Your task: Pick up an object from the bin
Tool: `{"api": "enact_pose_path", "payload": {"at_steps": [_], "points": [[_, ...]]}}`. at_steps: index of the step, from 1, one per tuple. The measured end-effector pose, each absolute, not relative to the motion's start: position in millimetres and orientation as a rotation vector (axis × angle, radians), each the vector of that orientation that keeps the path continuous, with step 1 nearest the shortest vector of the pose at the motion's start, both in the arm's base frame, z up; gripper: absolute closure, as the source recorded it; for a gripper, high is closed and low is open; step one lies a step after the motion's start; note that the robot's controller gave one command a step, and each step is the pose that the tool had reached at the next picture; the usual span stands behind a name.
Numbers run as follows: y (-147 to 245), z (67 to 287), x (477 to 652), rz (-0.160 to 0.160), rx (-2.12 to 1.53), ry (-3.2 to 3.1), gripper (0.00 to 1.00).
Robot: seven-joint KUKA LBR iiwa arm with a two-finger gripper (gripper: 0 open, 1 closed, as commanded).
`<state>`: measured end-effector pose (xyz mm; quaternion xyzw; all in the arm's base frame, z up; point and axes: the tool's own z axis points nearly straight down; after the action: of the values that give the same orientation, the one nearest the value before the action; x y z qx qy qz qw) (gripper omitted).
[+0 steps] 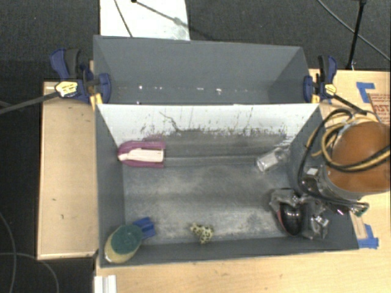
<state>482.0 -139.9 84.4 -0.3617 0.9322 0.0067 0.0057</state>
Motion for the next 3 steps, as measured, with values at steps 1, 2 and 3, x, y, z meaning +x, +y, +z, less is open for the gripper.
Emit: {"api": "enact_pose_path", "payload": {"at_steps": [1,2,3], "points": [[-138,78,486.0,0.03,-1.352,2.829,0.0],[-139,79,486.6,0.026,-1.35,2.83,1.0],[-111,159,488.2,-0.006,-1.416,2.795,1.0]]}}
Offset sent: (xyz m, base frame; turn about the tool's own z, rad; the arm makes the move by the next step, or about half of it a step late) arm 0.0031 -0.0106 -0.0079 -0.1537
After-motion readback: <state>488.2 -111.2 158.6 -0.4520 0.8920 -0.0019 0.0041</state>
